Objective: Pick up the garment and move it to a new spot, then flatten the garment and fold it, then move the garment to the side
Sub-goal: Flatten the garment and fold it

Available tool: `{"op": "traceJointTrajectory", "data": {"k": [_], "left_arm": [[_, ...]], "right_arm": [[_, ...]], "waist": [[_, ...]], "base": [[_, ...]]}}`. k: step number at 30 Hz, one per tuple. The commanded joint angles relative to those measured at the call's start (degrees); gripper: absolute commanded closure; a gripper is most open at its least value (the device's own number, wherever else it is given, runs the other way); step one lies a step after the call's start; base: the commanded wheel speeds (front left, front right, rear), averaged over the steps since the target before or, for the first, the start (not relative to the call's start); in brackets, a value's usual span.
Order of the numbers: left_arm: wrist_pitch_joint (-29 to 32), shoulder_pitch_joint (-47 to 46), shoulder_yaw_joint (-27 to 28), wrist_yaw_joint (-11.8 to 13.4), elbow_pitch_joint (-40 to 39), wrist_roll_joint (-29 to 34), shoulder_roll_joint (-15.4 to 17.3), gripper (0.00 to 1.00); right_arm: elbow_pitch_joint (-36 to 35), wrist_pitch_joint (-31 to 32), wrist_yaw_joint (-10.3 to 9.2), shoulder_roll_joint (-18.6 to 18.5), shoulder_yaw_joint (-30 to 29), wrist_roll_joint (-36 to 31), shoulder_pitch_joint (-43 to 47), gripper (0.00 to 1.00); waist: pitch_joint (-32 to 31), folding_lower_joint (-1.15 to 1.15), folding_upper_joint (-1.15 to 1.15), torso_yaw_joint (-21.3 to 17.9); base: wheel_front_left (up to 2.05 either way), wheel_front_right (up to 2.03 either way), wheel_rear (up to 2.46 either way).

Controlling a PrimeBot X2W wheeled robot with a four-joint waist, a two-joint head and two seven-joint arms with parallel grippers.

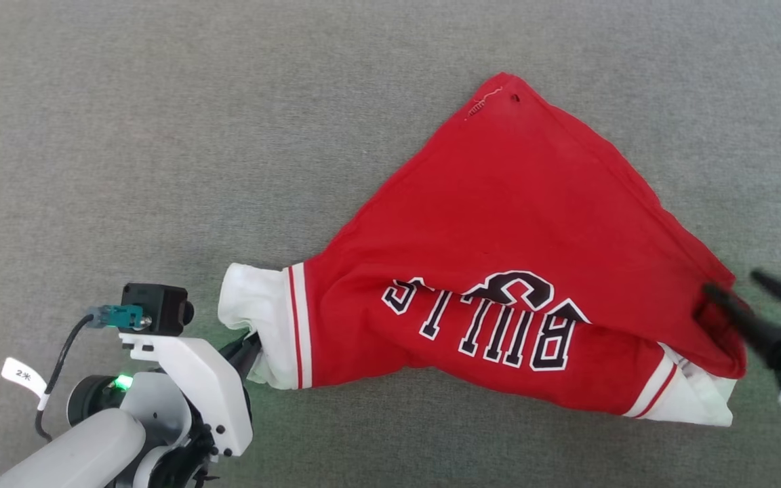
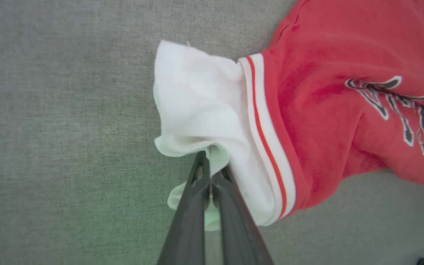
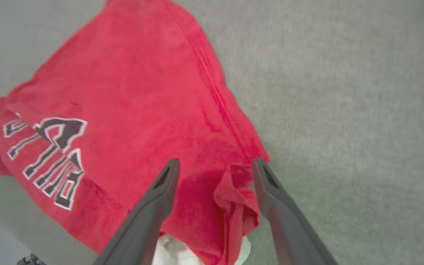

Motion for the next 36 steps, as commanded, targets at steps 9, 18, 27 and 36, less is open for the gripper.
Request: {"op": "traceJointTrajectory", "data": {"k": [9, 18, 27, 36], "left_arm": [[-0.5, -1.2, -0.7, -0.8, 0.3, 1.1, -2.0, 1.0], [-0.1, -5.2, -3.0, -3.2, 2.3, 3.5, -7.4, 1.0], [-0.6, -7.4, -4.9, -6.0, 5.4, 4.6, -12.6, 1.0], [-1.6, -7.5, -5.5, -8.0, 8.2, 4.2, -15.3, 1.0]], "right_arm": [[-8.8, -1.6, -0.02, -1.6, 0.6, -3.2, -9.8, 0.0], [8.4, -8.0, -0.02, -5.3, 13.6, -2.0, -27.9, 0.0], [30.1, -6.1, -0.01, -10.9, 24.3, -0.8, -40.9, 0.0], [43.8, 4.6, -0.02, -12.9, 33.1, 2.3, -42.6, 0.0]], "waist": [[0.8, 0.0, 0.0, 3.4], [3.0, 0.0, 0.0, 10.7], [5.2, 0.0, 0.0, 18.4], [6.7, 0.0, 0.0, 21.7]], "base": [[0.0, 0.0, 0.0], [0.0, 0.0, 0.0], [0.0, 0.0, 0.0], [0.0, 0.0, 0.0]]}}
